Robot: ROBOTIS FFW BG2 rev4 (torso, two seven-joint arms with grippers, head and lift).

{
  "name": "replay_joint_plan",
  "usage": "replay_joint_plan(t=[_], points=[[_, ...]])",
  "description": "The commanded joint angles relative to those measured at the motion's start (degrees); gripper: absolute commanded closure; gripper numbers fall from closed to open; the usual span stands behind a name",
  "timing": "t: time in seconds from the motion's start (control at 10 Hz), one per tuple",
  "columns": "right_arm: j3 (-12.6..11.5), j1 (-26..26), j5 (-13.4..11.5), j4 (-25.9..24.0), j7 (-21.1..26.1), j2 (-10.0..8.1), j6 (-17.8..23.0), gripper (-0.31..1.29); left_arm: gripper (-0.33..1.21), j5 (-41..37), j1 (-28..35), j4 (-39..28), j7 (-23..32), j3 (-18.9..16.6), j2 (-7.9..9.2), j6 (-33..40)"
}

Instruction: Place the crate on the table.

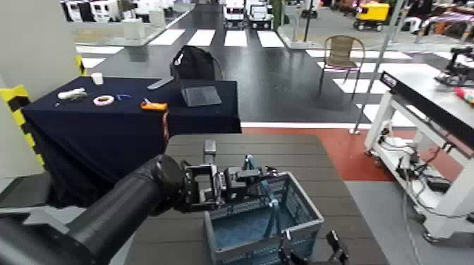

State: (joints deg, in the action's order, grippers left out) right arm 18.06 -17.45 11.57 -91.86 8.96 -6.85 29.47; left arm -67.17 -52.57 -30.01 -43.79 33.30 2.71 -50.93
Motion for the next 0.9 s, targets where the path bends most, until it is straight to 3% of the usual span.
replay_joint_plan(t=[0.1,0.4,0.6,0.7,0.9], points=[[-0.5,-0.4,0.1,-0.2,0.0,-0.09,0.1,0.13,0.08,5.5,0.2,-1.5,1.6,-1.1,0.10,4.2],[-0.7,-0.7,0.1,-0.5,0.0,-0.09,-0.5,0.13,0.08,12.8,3.8,-10.3,4.2,-5.4,2.03,8.6],[-1.1,-0.9,0.1,-0.7,0.0,0.00,-0.7,0.13,0.08,16.5,9.4,-22.1,9.1,-9.7,4.41,9.4],[-1.0,-0.9,0.1,-0.9,0.0,0.00,-1.0,0.13,0.08,16.9,13.2,-29.2,13.0,-11.3,6.16,9.9],[-1.2,-1.1,0.1,-1.0,0.0,0.09,-1.3,0.14,0.09,18.6,20.8,-41.9,20.9,-15.6,8.10,12.5]])
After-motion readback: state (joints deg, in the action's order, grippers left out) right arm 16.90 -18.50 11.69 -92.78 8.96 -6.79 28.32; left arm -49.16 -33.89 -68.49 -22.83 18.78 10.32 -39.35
